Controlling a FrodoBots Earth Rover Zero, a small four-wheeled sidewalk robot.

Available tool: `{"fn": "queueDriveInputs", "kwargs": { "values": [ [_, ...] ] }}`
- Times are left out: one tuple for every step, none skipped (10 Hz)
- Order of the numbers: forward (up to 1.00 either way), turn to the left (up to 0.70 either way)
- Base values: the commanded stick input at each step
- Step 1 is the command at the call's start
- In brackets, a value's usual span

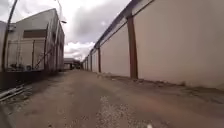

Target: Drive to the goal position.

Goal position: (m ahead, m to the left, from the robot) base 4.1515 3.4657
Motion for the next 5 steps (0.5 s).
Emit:
{"fn": "queueDriveInputs", "kwargs": {
  "values": [
    [0.60, 0.00],
    [0.60, 0.00],
    [0.60, 0.00],
    [0.60, 0.00],
    [0.60, 0.00]
  ]
}}
